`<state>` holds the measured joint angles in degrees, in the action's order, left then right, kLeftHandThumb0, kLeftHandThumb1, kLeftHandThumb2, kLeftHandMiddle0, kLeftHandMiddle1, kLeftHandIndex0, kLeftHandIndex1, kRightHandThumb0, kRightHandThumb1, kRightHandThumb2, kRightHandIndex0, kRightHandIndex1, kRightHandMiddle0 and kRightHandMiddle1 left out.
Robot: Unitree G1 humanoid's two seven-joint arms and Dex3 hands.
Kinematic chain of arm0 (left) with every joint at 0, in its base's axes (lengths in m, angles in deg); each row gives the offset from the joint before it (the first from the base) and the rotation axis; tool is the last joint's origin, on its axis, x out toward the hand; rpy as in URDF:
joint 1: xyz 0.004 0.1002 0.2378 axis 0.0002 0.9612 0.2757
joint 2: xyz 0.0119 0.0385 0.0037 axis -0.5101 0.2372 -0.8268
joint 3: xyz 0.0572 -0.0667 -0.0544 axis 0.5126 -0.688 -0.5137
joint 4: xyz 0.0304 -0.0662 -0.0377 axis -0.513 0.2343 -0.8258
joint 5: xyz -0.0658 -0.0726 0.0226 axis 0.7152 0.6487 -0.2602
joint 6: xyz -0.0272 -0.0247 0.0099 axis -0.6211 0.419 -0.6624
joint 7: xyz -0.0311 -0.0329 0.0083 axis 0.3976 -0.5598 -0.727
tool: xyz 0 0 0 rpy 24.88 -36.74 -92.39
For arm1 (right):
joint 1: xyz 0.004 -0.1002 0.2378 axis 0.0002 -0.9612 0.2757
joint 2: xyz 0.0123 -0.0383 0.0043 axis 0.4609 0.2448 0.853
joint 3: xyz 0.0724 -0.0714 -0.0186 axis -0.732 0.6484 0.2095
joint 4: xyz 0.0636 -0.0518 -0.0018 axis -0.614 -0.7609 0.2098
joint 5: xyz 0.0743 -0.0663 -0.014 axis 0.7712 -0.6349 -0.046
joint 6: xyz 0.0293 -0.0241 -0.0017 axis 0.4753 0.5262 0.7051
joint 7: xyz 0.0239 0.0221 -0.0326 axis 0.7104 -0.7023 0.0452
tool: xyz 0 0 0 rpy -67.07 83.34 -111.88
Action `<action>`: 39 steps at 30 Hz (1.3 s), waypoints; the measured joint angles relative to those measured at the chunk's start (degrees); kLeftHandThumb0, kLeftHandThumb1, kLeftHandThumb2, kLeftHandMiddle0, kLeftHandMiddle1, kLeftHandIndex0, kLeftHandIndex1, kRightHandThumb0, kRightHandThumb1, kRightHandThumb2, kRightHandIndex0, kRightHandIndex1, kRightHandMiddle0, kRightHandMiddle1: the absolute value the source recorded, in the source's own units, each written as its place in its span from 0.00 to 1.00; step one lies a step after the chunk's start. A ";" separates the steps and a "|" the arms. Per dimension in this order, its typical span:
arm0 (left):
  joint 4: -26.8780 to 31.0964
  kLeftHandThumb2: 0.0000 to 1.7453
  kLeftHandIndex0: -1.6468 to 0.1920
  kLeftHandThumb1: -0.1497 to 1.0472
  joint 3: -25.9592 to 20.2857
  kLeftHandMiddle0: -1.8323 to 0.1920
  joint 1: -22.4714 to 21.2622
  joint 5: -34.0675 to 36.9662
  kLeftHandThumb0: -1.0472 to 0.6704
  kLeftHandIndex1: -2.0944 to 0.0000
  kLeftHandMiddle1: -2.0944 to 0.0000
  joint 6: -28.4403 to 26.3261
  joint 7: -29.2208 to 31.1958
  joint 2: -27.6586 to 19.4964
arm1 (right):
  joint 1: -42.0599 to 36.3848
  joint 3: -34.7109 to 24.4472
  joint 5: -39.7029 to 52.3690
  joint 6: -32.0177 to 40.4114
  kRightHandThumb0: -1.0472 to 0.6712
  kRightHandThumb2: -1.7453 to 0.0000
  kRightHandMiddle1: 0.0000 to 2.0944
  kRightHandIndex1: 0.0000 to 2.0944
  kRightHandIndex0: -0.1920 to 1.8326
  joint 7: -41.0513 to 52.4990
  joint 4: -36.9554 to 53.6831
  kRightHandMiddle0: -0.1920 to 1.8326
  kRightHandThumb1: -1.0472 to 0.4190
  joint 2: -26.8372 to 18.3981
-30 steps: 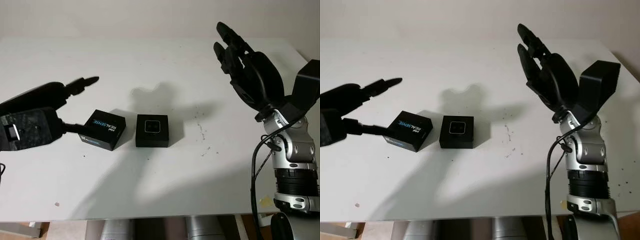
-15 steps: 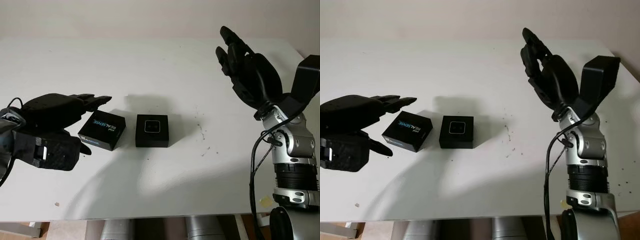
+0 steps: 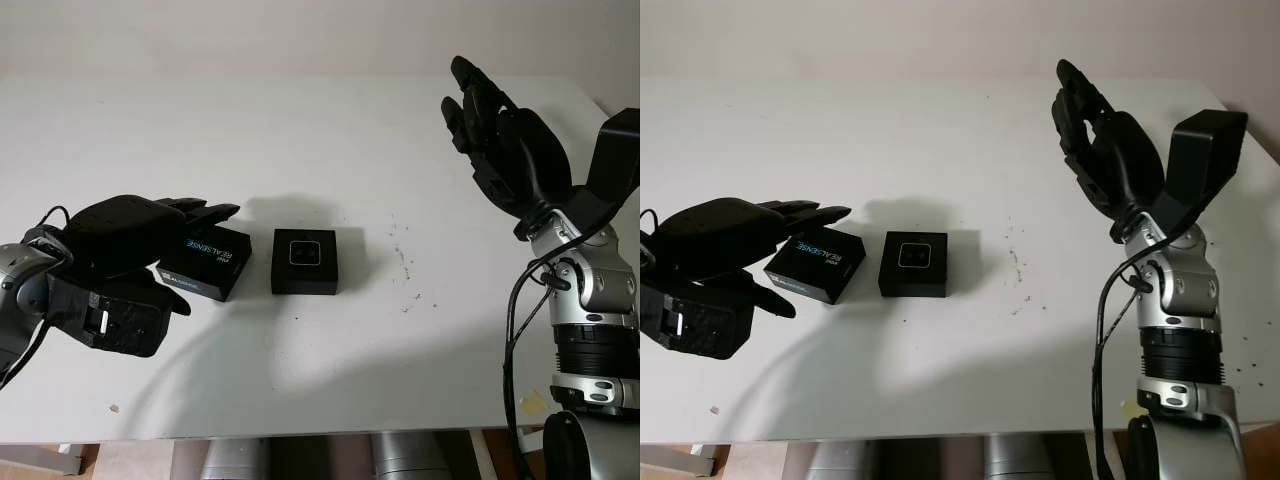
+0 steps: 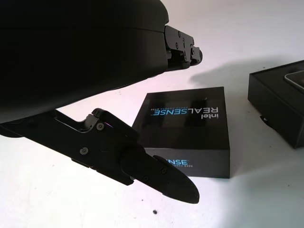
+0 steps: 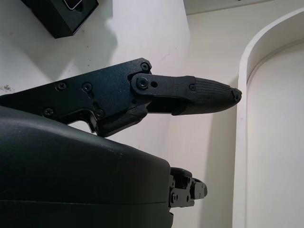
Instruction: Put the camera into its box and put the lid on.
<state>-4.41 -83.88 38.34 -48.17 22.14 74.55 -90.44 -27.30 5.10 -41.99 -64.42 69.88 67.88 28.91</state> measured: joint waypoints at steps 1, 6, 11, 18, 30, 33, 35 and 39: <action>-0.35 0.03 0.86 0.81 0.08 0.83 -0.13 0.00 0.29 0.96 0.97 0.37 -0.31 0.16 | 0.00 0.00 -0.04 0.17 0.18 0.73 0.03 0.03 0.06 -0.21 0.05 0.09 0.00 0.00; -1.28 0.03 0.85 0.81 0.37 0.82 -0.91 -0.68 0.31 0.96 0.97 0.94 -1.25 0.79 | -0.02 0.13 -0.05 0.54 0.19 0.73 0.03 0.03 0.06 -0.67 0.86 0.09 0.00 0.02; -2.47 0.03 0.83 0.80 0.85 0.81 -1.77 -1.78 0.32 0.96 0.97 1.84 -2.13 1.17 | -0.03 0.32 -0.21 0.54 0.18 0.72 0.03 0.03 0.06 -1.05 1.38 0.08 0.00 0.05; -4.03 0.03 0.81 0.80 1.86 0.80 -2.39 -1.78 0.33 0.96 0.97 2.31 -2.15 2.19 | -0.19 0.06 0.49 1.43 0.18 0.72 0.02 0.02 0.04 -0.37 1.58 0.07 0.00 0.04; -5.17 0.03 0.78 0.77 3.17 0.75 -3.48 -0.91 0.34 0.96 0.97 1.07 0.87 3.70 | -0.78 -0.38 1.07 3.63 0.19 0.70 0.03 0.02 0.04 -0.07 4.36 0.07 0.00 -0.01; -4.78 0.03 0.77 0.78 3.24 0.75 -3.65 -0.96 0.34 0.96 0.97 -0.34 1.89 3.74 | -0.78 -0.39 1.08 3.63 0.19 0.70 0.02 0.02 0.04 -0.08 4.39 0.06 0.00 -0.01; -4.14 0.03 0.76 0.78 3.31 0.74 -3.66 -1.50 0.34 0.95 0.97 -1.90 2.59 3.94 | -0.78 -0.40 1.13 3.65 0.19 0.70 0.02 0.02 0.04 -0.07 4.40 0.06 0.00 -0.01; -2.66 0.03 0.71 0.78 3.66 0.71 -3.66 -2.38 0.34 0.94 0.96 -4.42 3.29 4.68 | -0.78 -0.81 2.20 3.79 0.18 0.71 0.02 0.03 0.04 -0.17 4.43 0.06 0.00 0.02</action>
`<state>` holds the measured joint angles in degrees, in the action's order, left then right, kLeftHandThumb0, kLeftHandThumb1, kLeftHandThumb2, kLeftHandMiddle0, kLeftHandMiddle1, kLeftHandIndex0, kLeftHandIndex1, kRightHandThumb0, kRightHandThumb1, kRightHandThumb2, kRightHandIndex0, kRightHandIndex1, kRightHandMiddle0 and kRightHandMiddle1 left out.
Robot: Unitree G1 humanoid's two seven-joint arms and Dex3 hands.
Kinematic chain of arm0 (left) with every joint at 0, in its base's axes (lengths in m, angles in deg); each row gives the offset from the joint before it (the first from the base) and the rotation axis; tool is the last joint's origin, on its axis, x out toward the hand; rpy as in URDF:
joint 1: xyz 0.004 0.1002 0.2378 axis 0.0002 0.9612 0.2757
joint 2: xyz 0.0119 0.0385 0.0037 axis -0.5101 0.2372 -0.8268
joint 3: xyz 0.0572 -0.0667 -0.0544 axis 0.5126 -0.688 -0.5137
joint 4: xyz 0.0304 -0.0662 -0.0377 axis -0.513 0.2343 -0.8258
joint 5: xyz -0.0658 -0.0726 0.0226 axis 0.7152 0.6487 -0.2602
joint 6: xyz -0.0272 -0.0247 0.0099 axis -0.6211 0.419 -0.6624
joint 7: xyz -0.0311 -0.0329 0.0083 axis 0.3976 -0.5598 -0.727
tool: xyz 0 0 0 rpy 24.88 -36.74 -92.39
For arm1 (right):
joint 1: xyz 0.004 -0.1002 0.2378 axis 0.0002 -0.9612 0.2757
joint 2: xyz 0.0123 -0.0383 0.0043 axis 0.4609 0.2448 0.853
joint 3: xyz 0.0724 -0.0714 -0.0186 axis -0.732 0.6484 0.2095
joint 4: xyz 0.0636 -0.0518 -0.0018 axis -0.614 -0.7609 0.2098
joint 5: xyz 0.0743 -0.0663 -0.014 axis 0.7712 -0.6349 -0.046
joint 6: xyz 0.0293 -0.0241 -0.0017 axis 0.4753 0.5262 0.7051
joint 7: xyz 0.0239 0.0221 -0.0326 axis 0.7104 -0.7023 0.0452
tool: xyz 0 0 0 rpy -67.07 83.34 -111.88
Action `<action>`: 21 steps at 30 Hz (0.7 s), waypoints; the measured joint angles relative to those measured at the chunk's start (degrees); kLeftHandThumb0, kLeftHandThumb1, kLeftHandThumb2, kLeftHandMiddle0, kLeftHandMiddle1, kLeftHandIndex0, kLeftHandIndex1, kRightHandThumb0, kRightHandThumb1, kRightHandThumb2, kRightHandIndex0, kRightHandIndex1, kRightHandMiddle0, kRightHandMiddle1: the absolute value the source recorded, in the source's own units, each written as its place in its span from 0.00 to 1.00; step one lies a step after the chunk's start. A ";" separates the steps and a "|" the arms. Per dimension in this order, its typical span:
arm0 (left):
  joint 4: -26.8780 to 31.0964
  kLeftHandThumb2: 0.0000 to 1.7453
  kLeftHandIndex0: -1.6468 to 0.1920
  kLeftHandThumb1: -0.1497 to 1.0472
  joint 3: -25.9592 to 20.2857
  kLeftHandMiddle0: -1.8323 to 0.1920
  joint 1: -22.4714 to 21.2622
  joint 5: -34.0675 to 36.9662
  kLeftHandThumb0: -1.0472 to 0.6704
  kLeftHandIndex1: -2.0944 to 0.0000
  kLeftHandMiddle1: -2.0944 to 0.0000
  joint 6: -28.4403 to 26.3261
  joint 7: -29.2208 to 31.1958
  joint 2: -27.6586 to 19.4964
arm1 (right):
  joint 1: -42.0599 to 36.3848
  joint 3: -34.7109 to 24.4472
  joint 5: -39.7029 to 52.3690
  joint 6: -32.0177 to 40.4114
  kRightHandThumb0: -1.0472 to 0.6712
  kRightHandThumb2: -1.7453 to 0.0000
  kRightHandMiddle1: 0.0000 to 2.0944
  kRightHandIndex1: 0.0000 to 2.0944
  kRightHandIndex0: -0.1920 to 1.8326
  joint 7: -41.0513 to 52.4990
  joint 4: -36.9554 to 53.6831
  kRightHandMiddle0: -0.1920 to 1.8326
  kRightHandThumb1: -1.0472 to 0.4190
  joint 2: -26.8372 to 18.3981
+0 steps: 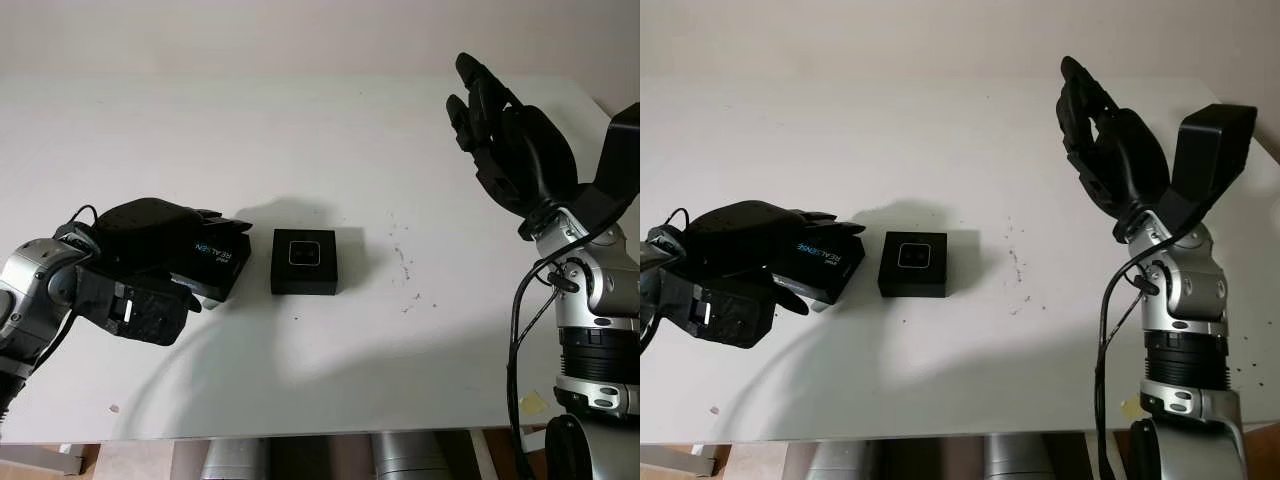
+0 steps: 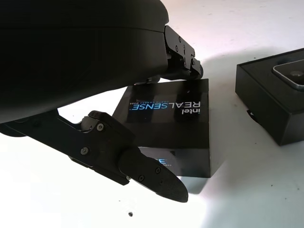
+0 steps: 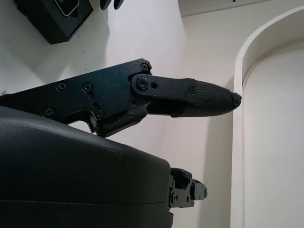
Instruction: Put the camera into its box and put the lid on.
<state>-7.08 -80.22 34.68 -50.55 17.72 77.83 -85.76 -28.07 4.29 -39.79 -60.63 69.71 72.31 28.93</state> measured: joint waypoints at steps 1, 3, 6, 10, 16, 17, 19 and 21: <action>0.40 0.03 0.70 0.78 0.08 0.68 0.00 -0.27 0.36 0.93 0.94 -0.53 0.08 0.09 | 0.00 -0.06 0.19 0.01 0.18 0.71 0.02 0.03 0.04 -0.07 0.01 0.06 0.00 0.00; 0.90 0.03 0.62 0.81 0.10 0.86 0.03 -0.59 0.41 0.89 0.33 -0.85 -0.65 0.22 | 0.00 -0.08 0.39 0.01 0.18 0.71 0.03 0.03 0.04 -0.20 0.07 0.07 0.00 0.00; 0.90 0.03 0.55 0.86 0.03 0.81 0.64 -0.90 0.50 0.77 0.12 0.34 -4.46 0.76 | 0.00 -0.05 0.43 0.09 0.18 0.72 0.03 0.03 0.05 -0.74 0.48 0.07 0.00 0.05; 0.90 0.03 0.63 0.91 -0.36 0.75 1.54 -1.90 0.55 0.54 0.16 1.16 -8.90 1.29 | -0.01 0.21 0.49 0.44 0.18 0.72 0.03 0.03 0.04 -0.86 1.64 0.07 0.00 0.27; 2.66 0.03 0.67 0.91 -1.39 0.71 1.67 1.03 0.56 0.46 0.38 -5.13 -5.63 2.43 | -0.80 0.33 0.58 0.52 0.17 0.72 0.03 0.03 0.05 -0.84 2.96 0.08 0.00 0.49; 3.28 0.03 0.67 0.91 -1.52 0.70 1.67 1.26 0.57 0.45 0.39 -6.67 -5.03 2.73 | -0.91 0.37 0.59 0.52 0.17 0.72 0.03 0.03 0.05 -0.84 3.14 0.07 0.00 0.50; 4.24 0.03 0.65 0.90 -1.54 0.67 1.67 1.35 0.57 0.45 0.40 -9.02 -4.61 3.16 | -1.08 0.37 0.59 0.51 0.18 0.72 0.03 0.03 0.05 -0.88 3.35 0.07 0.00 0.50; 4.89 0.03 0.64 0.89 -1.56 0.65 1.67 1.34 0.57 0.45 0.40 -10.97 -4.59 3.48 | -1.23 0.35 0.60 0.41 0.18 0.72 0.02 0.03 0.05 -1.09 3.41 0.07 0.00 0.53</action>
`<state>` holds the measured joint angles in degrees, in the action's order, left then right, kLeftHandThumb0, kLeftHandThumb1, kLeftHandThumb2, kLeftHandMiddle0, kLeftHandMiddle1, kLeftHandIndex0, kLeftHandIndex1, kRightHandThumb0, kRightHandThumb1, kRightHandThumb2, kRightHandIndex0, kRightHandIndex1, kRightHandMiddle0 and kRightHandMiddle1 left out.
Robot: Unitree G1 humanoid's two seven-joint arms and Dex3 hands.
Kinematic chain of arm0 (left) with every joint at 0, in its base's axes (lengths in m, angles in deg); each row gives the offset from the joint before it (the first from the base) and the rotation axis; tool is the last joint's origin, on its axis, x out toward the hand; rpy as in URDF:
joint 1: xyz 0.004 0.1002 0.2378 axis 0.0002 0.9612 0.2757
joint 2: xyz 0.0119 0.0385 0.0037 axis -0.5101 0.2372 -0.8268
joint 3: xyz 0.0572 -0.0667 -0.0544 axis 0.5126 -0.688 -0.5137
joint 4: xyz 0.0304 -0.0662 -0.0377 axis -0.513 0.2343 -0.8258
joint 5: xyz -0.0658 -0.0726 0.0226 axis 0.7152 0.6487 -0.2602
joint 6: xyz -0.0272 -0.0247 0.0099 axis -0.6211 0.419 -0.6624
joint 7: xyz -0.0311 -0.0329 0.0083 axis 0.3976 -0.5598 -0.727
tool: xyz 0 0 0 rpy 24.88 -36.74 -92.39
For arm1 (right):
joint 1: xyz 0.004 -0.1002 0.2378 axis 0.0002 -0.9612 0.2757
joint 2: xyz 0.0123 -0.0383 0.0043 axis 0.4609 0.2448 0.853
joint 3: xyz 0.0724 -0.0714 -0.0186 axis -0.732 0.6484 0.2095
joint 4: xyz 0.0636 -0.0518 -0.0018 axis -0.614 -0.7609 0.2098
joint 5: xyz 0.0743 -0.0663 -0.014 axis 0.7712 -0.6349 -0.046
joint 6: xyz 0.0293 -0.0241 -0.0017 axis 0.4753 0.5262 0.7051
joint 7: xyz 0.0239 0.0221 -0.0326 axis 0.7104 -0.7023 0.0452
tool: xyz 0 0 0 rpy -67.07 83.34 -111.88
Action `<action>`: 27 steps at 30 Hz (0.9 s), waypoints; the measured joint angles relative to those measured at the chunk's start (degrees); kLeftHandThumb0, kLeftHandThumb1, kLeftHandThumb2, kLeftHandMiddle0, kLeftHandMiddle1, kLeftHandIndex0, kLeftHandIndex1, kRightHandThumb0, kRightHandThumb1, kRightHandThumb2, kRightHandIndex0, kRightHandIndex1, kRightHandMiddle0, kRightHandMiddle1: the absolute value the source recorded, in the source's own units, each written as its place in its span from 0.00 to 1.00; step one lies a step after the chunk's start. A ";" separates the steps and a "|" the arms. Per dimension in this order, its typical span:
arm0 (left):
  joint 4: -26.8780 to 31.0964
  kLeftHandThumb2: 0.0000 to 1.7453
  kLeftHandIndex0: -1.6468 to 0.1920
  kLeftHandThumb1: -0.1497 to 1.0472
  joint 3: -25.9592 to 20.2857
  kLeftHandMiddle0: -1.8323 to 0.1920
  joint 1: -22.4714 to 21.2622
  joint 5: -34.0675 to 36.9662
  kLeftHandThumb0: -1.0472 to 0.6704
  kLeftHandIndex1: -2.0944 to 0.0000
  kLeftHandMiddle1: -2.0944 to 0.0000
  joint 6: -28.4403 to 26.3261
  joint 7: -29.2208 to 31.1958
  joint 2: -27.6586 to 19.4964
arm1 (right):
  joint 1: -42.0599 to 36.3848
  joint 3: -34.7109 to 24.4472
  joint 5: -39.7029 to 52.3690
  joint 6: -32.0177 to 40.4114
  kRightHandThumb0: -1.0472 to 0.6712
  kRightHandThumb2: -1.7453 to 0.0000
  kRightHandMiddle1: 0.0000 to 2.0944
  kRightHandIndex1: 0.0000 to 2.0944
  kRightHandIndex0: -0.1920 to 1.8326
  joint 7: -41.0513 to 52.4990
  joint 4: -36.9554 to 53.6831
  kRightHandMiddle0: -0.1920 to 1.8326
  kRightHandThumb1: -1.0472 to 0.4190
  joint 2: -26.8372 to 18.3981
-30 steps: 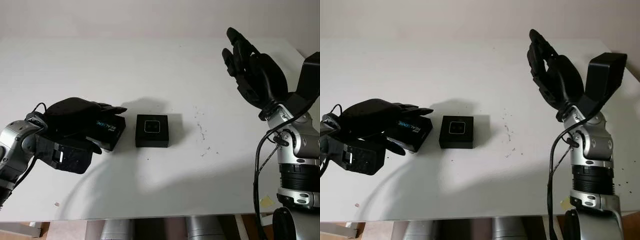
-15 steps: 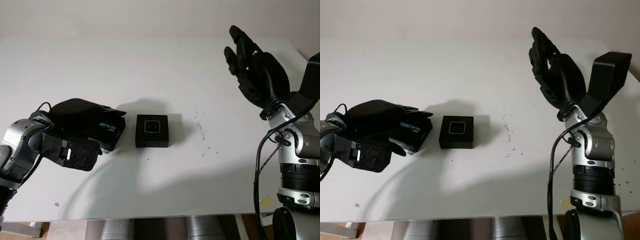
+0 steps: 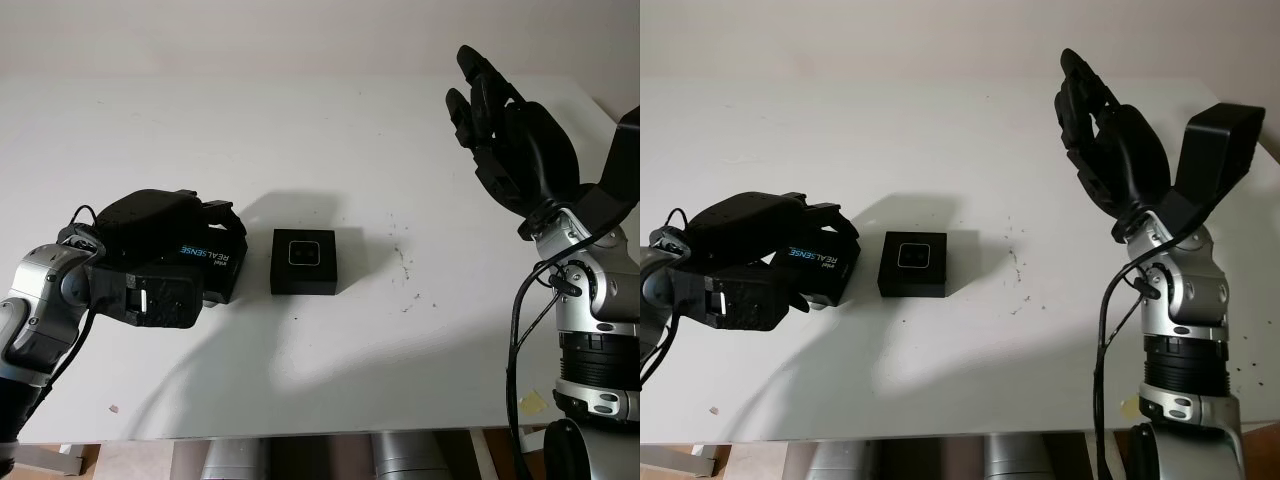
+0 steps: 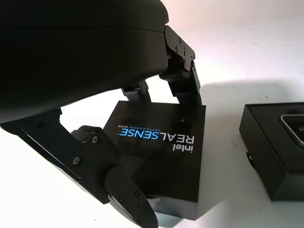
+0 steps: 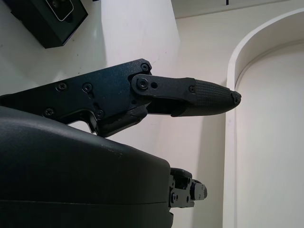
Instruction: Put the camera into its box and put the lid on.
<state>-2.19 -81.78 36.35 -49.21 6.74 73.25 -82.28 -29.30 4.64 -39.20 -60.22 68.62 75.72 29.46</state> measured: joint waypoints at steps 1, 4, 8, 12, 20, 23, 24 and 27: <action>0.32 0.03 0.64 0.90 -0.01 0.65 0.00 0.06 0.57 0.45 0.40 -0.77 0.13 0.07 | -0.11 -0.02 0.00 -0.03 0.18 0.72 0.02 0.03 0.05 -0.07 0.08 0.07 0.00 0.02; 2.61 0.04 0.67 0.94 -0.97 0.67 0.02 1.95 0.58 0.45 0.35 -6.93 3.04 0.87 | -0.79 -0.27 0.16 -0.05 0.18 0.72 0.03 0.03 0.05 -0.39 0.92 0.07 0.00 0.21; 5.59 0.03 0.70 0.96 -3.11 0.67 -0.06 6.74 0.59 0.43 0.35 -16.25 8.11 2.13 | -1.60 -0.80 0.75 -0.09 0.16 0.71 0.03 0.03 0.05 -1.24 2.04 0.08 0.00 1.40; 7.96 0.03 0.69 0.94 -3.49 0.65 -0.49 8.47 0.57 0.41 0.32 -22.80 9.99 2.31 | -2.18 -1.04 1.14 -2.55 0.15 0.65 0.02 0.02 0.04 -1.32 2.05 0.06 0.00 3.09; 11.85 0.03 0.70 0.95 -3.60 0.67 -7.48 10.17 0.55 0.33 0.27 -36.12 10.46 4.67 | -3.94 2.91 -1.47 -4.83 0.15 0.64 0.02 0.02 0.02 -4.79 4.59 0.04 0.00 7.77; 13.03 0.03 0.71 0.95 -2.55 0.68 -10.05 10.96 0.54 0.32 0.27 -41.65 10.63 6.30 | -4.74 4.47 -2.27 -4.98 0.16 0.63 0.02 0.02 0.02 -4.56 5.06 0.04 0.00 8.56; 13.27 0.03 0.72 0.95 -1.92 0.68 -10.83 10.97 0.54 0.32 0.28 -43.74 10.84 6.71 | -4.96 4.94 -2.48 -4.99 0.16 0.63 0.02 0.02 0.02 -4.27 5.12 0.04 0.00 8.62; 13.50 0.03 0.72 0.94 -0.38 0.67 -12.97 11.38 0.54 0.32 0.29 -47.34 11.08 6.97 | -5.60 5.60 -2.83 -5.18 0.16 0.63 0.02 0.02 0.02 -3.63 5.12 0.04 0.00 8.75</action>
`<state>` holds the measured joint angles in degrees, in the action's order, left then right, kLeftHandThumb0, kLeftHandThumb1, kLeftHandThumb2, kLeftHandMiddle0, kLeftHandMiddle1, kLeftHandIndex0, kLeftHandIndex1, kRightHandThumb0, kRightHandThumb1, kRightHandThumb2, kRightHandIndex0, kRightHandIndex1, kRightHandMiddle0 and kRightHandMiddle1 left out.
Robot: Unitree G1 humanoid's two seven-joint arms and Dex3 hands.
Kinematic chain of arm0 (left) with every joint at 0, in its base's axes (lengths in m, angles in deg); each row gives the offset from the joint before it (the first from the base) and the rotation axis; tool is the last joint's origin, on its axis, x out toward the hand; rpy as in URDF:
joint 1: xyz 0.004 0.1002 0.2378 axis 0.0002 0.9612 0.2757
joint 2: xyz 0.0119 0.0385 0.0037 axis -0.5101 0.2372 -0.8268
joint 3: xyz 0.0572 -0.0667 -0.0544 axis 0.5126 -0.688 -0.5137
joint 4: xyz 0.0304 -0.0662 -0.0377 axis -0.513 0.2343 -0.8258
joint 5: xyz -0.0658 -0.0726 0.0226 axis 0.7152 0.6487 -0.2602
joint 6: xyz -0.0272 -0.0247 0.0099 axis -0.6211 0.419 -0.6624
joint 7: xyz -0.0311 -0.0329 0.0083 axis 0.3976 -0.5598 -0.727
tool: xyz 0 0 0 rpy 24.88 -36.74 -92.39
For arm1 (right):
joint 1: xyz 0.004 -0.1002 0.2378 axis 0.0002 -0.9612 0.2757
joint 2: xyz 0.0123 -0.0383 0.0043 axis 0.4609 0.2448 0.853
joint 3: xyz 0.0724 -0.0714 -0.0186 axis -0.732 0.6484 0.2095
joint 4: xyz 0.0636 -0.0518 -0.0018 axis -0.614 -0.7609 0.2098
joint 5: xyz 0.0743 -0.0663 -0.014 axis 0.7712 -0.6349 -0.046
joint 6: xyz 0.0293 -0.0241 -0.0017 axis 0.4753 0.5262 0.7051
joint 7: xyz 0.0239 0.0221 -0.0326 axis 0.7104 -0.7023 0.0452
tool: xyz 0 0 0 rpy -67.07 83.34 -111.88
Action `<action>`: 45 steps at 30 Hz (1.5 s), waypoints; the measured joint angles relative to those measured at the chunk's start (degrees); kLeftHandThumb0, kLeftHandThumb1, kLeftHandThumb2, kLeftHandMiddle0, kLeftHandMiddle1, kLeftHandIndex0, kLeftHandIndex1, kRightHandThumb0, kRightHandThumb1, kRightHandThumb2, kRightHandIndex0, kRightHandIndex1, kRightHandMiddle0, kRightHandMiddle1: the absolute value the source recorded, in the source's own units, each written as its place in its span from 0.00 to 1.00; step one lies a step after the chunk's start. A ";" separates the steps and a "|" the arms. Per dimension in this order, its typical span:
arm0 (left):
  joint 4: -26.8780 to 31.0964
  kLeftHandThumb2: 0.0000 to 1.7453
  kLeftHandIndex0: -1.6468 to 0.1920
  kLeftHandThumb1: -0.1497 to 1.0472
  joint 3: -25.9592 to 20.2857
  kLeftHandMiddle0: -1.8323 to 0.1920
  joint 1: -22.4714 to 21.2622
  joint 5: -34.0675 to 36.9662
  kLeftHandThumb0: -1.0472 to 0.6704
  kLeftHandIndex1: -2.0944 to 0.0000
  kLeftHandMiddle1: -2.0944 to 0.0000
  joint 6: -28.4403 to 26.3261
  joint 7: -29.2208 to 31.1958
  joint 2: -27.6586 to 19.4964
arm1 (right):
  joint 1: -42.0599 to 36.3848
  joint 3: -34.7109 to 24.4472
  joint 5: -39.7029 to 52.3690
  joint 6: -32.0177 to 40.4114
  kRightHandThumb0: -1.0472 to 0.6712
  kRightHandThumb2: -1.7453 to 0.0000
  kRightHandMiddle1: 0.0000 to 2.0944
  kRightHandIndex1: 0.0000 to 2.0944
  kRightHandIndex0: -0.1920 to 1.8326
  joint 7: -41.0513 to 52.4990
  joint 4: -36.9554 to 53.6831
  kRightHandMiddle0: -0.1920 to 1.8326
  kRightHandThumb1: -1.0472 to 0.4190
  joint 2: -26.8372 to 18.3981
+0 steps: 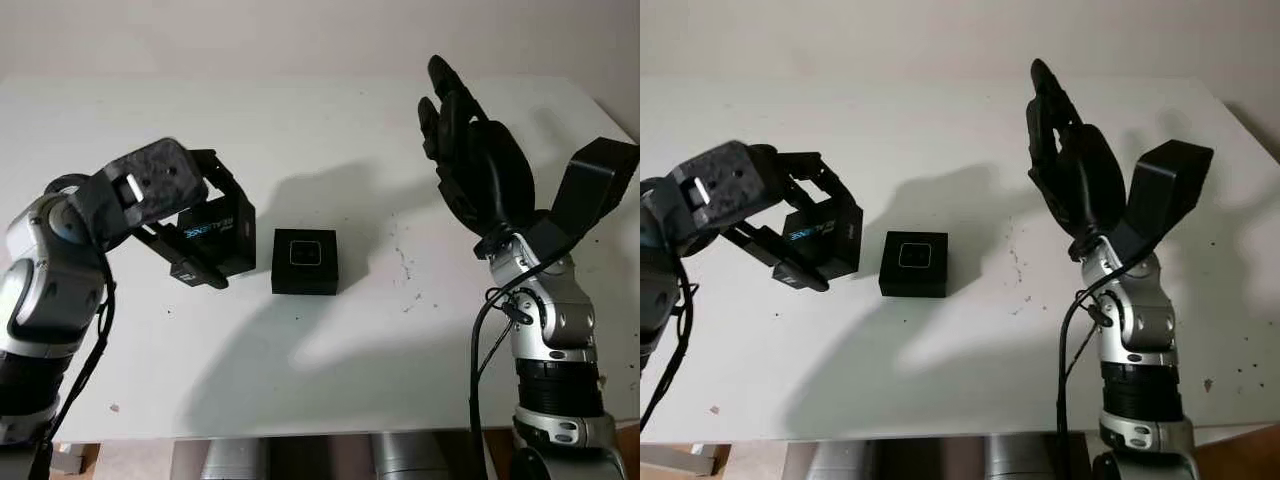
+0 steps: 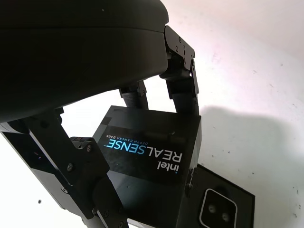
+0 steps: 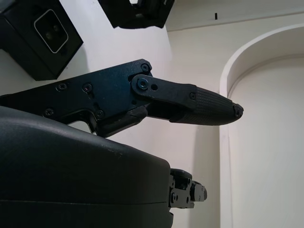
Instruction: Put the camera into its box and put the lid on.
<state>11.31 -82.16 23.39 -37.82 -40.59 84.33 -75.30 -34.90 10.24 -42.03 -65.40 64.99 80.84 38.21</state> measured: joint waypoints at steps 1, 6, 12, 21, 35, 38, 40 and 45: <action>0.24 0.03 0.72 0.94 0.55 0.67 -0.73 -0.04 0.54 0.32 0.30 -0.97 -0.16 0.08 | -0.12 0.11 -0.23 -0.26 0.16 0.63 0.02 0.02 0.02 0.08 -0.03 0.05 0.00 0.06; 0.47 0.03 0.72 0.93 2.97 0.65 -2.99 -0.88 0.54 0.34 0.32 -2.81 -2.59 1.07 | -0.22 0.83 -0.87 -2.39 0.15 0.64 0.03 0.03 0.02 0.60 -0.81 0.05 0.00 0.64; -2.16 0.03 0.70 0.92 7.29 0.63 -4.49 -4.27 0.49 0.37 0.33 0.87 -4.84 1.35 | -0.28 0.58 -1.00 -4.18 0.15 0.62 0.02 0.02 0.00 -0.65 -2.10 0.03 0.00 1.86; -6.44 0.03 0.72 0.95 8.84 0.66 -6.87 -3.50 0.54 0.33 0.29 3.68 -5.80 4.74 | 0.03 -0.49 -1.30 -7.16 0.14 0.63 0.02 0.02 0.00 -3.64 -3.09 0.03 0.00 3.97; -11.58 0.03 0.74 0.95 9.20 0.70 -9.72 -1.06 0.53 0.33 0.34 2.99 -4.47 6.96 | 0.77 -1.15 -0.88 -7.24 0.14 0.64 0.02 0.02 0.00 -3.74 -3.13 0.03 0.00 3.96; -11.57 0.03 0.74 0.95 9.74 0.68 -10.30 -1.10 0.52 0.34 0.34 1.65 -4.13 7.23 | 0.87 -1.39 -0.89 -7.25 0.15 0.65 0.02 0.02 0.00 -3.74 -3.14 0.03 0.00 3.96; -11.58 0.03 0.73 0.95 9.77 0.68 -10.40 -0.83 0.53 0.33 0.30 -0.07 -4.15 7.99 | 0.87 -1.45 -0.90 -7.25 0.15 0.65 0.03 0.02 0.00 -3.74 -3.15 0.03 0.00 3.95; -11.64 0.03 0.74 0.95 9.68 0.70 -10.53 1.08 0.56 0.30 0.28 -5.94 -4.35 10.88 | 0.87 -1.60 -0.87 -6.91 0.15 0.65 0.03 0.02 0.00 -3.71 -3.14 0.03 0.00 3.87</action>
<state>-0.32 -72.47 12.86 -36.74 -46.53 79.98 -64.42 -34.03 8.64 -42.90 -72.30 61.27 77.70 42.08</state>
